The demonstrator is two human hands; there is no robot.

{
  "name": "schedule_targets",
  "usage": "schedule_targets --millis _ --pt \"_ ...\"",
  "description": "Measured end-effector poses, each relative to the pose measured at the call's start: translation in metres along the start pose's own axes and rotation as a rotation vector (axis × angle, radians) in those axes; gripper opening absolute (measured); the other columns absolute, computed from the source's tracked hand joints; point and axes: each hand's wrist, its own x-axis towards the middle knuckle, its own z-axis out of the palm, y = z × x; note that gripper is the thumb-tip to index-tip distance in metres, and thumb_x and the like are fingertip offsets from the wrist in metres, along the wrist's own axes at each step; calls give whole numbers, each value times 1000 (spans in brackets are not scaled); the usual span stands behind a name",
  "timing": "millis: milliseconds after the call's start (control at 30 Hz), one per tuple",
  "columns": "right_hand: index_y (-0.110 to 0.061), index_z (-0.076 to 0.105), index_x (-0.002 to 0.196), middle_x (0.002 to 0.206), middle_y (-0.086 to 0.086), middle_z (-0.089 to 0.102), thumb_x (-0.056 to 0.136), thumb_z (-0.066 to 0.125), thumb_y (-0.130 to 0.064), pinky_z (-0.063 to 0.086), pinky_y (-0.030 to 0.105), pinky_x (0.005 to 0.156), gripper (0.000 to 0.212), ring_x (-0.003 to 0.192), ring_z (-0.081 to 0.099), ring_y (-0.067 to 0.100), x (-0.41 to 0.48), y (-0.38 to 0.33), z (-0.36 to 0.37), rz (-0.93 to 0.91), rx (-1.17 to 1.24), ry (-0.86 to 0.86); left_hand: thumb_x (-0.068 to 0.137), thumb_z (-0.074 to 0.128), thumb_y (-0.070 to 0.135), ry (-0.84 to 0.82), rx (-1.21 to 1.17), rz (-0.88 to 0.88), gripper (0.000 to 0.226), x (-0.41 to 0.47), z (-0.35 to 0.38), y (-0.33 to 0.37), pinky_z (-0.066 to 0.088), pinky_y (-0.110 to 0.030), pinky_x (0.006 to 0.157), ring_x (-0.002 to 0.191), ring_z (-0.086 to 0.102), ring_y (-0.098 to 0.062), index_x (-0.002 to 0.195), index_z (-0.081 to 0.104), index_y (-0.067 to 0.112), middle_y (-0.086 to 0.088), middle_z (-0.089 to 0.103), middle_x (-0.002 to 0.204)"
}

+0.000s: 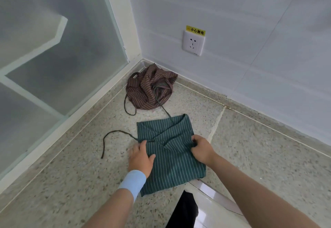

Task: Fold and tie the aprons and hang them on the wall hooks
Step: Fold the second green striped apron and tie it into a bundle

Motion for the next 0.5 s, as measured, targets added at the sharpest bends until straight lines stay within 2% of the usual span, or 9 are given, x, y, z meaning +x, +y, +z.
schedule_targets --millis 100,167,200,267,367,433,500 --pt "-4 63 89 91 13 71 74 40 20 59 37 69 37 82 67 26 7 -5 2 -29 137 -7 88 70 24 71 -264 -202 66 16 -4 0 46 -44 103 128 47 -32 144 36 15 -13 44 142" --pt "1 64 81 88 18 72 72 39 23 60 46 76 34 80 68 27 13 -8 3 -58 242 10 88 68 17 40 -357 -257 50 27 -12 -4 54 -40 87 102 63 -28 133 47 14 -7 63 114" --pt "1 65 78 86 19 73 73 40 23 61 47 75 34 79 68 28 15 -12 2 -67 286 24 90 66 16 13 -357 -259 41 30 -17 -5 54 -36 83 94 64 -25 129 52 14 -3 66 105" --pt "0 65 73 79 17 72 73 40 24 60 40 65 35 73 66 28 19 -22 1 -71 379 54 93 62 17 44 -356 -249 28 37 -28 -5 53 -32 81 92 64 -21 122 61 18 0 68 109" --pt "-8 60 66 69 8 67 76 40 24 53 30 55 39 65 61 22 29 -40 -2 -86 461 132 96 56 19 314 -430 -187 23 42 -46 2 52 -33 76 92 63 -19 117 63 24 5 65 112" --pt "-10 60 76 76 5 68 83 45 16 54 30 57 30 67 62 19 40 -49 -4 -108 411 217 96 55 18 442 -526 -141 22 50 -56 5 56 -39 78 91 64 -21 116 59 26 4 63 113" --pt "-15 62 94 92 -1 70 91 50 3 54 29 65 21 78 65 16 54 -51 -4 -119 278 274 97 54 17 460 -572 -129 31 58 -59 6 57 -44 82 95 64 -23 127 51 26 2 54 126"
